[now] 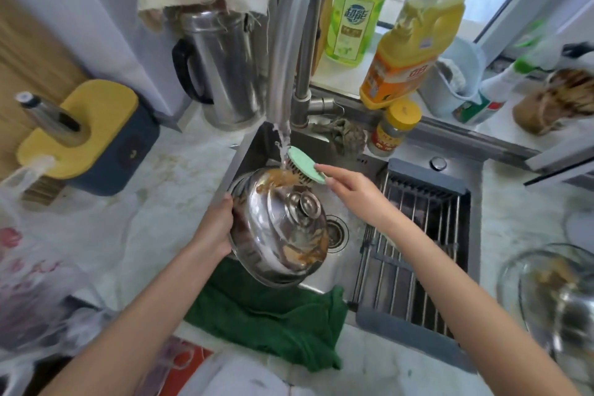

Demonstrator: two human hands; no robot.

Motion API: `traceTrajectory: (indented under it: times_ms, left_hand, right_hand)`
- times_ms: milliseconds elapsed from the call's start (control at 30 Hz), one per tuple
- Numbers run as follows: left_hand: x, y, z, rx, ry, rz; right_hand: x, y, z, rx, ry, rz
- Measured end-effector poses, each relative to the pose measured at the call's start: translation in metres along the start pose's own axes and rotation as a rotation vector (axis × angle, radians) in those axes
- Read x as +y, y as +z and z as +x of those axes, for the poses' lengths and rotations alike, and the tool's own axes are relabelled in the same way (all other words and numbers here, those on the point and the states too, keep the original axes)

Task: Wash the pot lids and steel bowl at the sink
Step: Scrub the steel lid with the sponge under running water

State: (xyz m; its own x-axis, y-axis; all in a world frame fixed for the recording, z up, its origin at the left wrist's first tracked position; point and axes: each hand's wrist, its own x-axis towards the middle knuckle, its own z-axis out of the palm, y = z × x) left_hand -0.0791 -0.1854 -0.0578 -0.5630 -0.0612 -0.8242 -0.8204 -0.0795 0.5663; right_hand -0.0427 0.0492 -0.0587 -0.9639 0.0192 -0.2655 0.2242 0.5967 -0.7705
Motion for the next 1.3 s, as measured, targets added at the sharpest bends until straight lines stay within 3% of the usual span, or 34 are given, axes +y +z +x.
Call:
traceTrajectory:
  times_ms: [233,367,533,667,800,867,1000,1167,1233,1300]
  left_hand:
    - [0.003,0.003,0.007,0.003,-0.014,0.126]
    - [-0.001,0.003,0.012,0.020,-0.012,0.161]
    - [0.002,0.003,0.021,0.041,-0.010,0.195]
    - [0.004,0.009,0.022,0.017,0.030,0.272]
    - [-0.002,0.025,0.016,-0.074,0.064,0.410]
    - [-0.006,0.026,0.016,-0.083,0.055,0.382]
    - [0.006,0.023,0.031,0.006,0.072,0.241]
    - [0.010,0.026,0.041,0.084,0.102,0.174]
    - [0.010,0.029,0.049,0.100,0.083,0.133]
    - [0.009,0.034,0.053,0.100,0.077,0.164]
  right_hand:
    - [-0.010,0.022,0.011,0.102,-0.083,-0.064]
    - [0.018,0.010,0.036,0.120,0.084,-0.034]
    - [0.007,0.016,0.036,0.015,-0.050,-0.103]
    - [0.027,0.001,0.050,0.071,0.090,-0.191]
    - [0.013,0.020,0.049,-0.057,0.017,-0.074]
    - [0.017,0.011,0.051,-0.024,0.037,-0.081]
    - [0.034,-0.015,0.055,0.203,0.153,-0.078]
    - [0.006,0.011,0.037,0.022,0.015,-0.061]
    - [0.008,0.014,0.044,0.061,-0.030,-0.164]
    - [0.017,0.006,0.058,0.161,0.077,-0.169]
